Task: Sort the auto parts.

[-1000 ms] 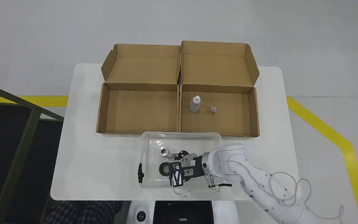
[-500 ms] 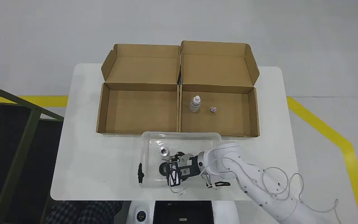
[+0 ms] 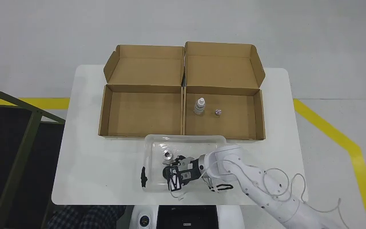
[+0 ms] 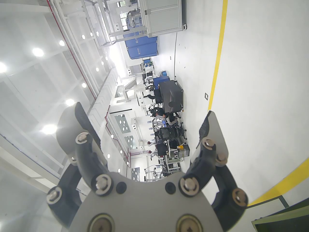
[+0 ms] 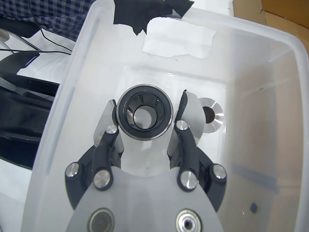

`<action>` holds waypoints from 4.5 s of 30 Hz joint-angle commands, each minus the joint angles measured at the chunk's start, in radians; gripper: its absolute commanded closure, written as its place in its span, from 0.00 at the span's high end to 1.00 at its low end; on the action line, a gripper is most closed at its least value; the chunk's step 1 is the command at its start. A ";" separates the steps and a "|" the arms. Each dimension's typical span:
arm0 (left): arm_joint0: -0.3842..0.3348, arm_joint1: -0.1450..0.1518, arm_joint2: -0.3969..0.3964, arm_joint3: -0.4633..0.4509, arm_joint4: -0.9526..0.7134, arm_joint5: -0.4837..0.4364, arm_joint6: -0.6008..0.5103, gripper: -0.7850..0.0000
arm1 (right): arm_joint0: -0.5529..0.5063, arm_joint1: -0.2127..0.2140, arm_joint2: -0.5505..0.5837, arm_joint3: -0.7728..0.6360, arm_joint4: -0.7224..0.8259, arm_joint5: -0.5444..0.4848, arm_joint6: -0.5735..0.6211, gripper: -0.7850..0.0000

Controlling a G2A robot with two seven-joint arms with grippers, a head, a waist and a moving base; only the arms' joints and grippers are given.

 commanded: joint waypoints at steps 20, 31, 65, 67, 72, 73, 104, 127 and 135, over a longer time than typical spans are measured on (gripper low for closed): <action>0.000 0.000 0.000 0.000 0.000 0.000 0.000 1.00 | -0.024 0.019 0.071 -0.070 0.037 -0.025 -0.020 0.00; 0.000 0.000 0.000 0.000 0.000 0.000 0.000 1.00 | -0.094 0.052 0.201 -0.150 0.100 -0.020 -0.079 0.00; 0.000 0.000 0.000 0.000 0.000 0.000 0.000 1.00 | -0.143 0.095 0.516 -0.155 0.414 0.025 -0.271 0.00; 0.000 0.000 0.000 0.000 0.000 0.000 0.000 1.00 | -0.140 0.095 0.521 -0.155 0.421 0.033 -0.274 0.00; 0.000 0.000 0.000 0.000 0.000 0.000 0.000 1.00 | -0.130 0.094 0.520 -0.154 0.428 0.055 -0.270 0.00; 0.000 0.000 0.000 0.000 0.000 0.000 0.000 1.00 | -0.126 0.093 0.515 -0.152 0.427 0.062 -0.265 0.00; 0.000 0.000 0.000 0.000 0.000 0.000 0.000 1.00 | 0.226 -0.035 0.091 0.092 0.258 0.416 0.044 0.00; 0.000 0.000 0.000 0.000 0.000 0.000 0.000 1.00 | 0.343 -0.127 -0.049 0.280 0.221 0.448 0.133 0.00; 0.000 0.000 0.000 0.000 0.000 0.000 0.000 1.00 | 0.353 -0.149 -0.068 0.310 0.217 0.435 0.145 0.19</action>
